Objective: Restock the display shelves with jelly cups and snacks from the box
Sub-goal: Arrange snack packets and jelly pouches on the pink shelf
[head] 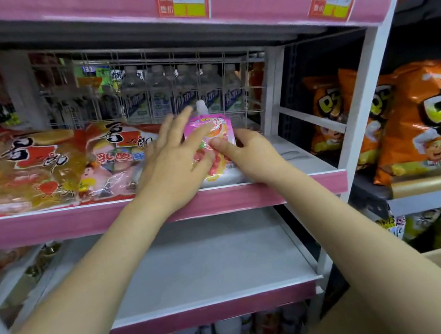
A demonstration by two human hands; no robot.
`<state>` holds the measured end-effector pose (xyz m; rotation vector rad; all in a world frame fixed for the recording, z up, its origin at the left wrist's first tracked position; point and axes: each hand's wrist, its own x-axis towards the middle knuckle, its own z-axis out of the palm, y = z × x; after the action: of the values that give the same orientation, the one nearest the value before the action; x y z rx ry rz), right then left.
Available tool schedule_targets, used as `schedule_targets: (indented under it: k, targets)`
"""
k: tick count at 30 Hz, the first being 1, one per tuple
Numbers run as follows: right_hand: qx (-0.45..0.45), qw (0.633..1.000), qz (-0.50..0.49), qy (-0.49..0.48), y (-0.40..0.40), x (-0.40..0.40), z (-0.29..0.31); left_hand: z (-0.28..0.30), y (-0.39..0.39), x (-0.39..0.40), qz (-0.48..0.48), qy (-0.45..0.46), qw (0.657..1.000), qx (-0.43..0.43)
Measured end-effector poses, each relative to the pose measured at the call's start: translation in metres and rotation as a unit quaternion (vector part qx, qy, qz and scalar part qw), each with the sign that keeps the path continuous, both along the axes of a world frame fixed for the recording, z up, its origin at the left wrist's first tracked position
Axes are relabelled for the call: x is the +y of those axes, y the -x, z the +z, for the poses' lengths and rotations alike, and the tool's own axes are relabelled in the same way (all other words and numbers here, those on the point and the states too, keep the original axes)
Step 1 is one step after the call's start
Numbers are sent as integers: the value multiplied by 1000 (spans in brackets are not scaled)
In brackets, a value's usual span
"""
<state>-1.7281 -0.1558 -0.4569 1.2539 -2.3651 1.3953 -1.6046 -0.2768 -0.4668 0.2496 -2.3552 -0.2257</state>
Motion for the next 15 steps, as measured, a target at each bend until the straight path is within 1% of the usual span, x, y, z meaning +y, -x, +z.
schedule_targets:
  k: [2,3,5,7,10,12,15]
  targets:
    - [0,1000,6,-11,4,4,1,2,1,0,3,-7,998,-70]
    - [-16,1000,13,-15,7,7,2,3,1,1,10,-12,995,-96]
    - [-54,998,4,-17,16,12,9,6,0,2,23,-7,992,-127]
    - [-73,997,-34,-11,32,15,18,9,0,2,37,-9,987,-155]
    - [-56,997,-55,-16,60,14,25,14,4,0,62,-13,978,-198]
    - [-23,998,-51,-34,78,13,25,14,7,-1,70,-13,975,-213]
    - [12,996,-35,-79,99,10,22,11,9,-4,72,-13,978,-195]
